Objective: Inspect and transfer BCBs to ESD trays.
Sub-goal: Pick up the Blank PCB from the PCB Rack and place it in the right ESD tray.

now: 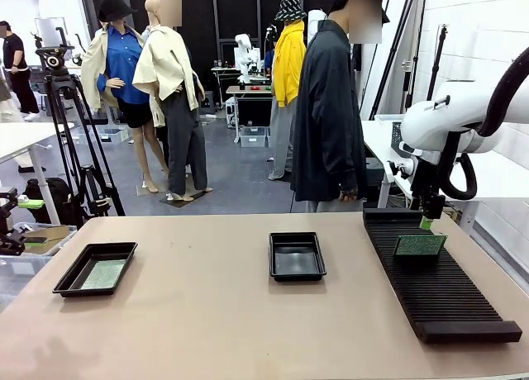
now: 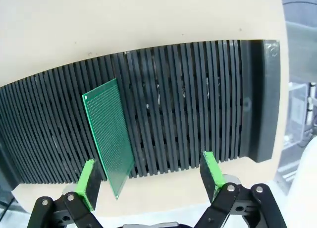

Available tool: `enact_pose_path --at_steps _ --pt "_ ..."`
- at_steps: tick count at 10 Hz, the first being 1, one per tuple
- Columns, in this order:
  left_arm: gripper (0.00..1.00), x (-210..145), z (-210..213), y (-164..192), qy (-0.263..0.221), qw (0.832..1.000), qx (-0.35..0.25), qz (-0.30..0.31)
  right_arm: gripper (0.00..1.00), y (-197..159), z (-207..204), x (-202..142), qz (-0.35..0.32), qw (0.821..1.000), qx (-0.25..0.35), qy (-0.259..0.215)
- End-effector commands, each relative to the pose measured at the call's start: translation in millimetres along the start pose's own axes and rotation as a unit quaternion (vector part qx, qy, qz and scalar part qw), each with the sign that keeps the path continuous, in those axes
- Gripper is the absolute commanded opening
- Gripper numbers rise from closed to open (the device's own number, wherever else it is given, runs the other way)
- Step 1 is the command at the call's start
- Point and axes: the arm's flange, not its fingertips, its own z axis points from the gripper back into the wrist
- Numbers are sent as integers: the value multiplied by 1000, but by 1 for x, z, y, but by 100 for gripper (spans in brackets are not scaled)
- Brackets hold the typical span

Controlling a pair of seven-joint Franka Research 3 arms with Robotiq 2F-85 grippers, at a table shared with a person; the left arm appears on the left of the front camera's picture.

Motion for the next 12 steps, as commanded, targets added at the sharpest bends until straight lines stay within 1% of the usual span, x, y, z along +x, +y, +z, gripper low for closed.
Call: enact_pose_path --at_steps 1,2,7,8,9,10,12 --pt "100 -1 1 -2 0 1000 1 -2 100 4 1 -2 21 1000 -2 5" --pt "100 -1 1 -2 0 1000 1 -2 100 0 0 0 0 1000 0 0" --pt "100 -1 1 -2 0 1000 1 -2 100 0 1 0 3 1000 -1 1" --pt "100 -1 1 -2 0 1000 1 -2 100 8 -5 -6 -2 1000 0 -16" --pt "100 -1 1 -2 0 1000 1 -2 100 11 -7 -9 13 999 3 -31" --pt "100 -1 1 -2 0 1000 1 -2 100 13 -8 -11 12 999 8 -38" --pt "100 -1 1 -2 0 1000 1 -2 100 17 -9 -10 16 999 13 -36"
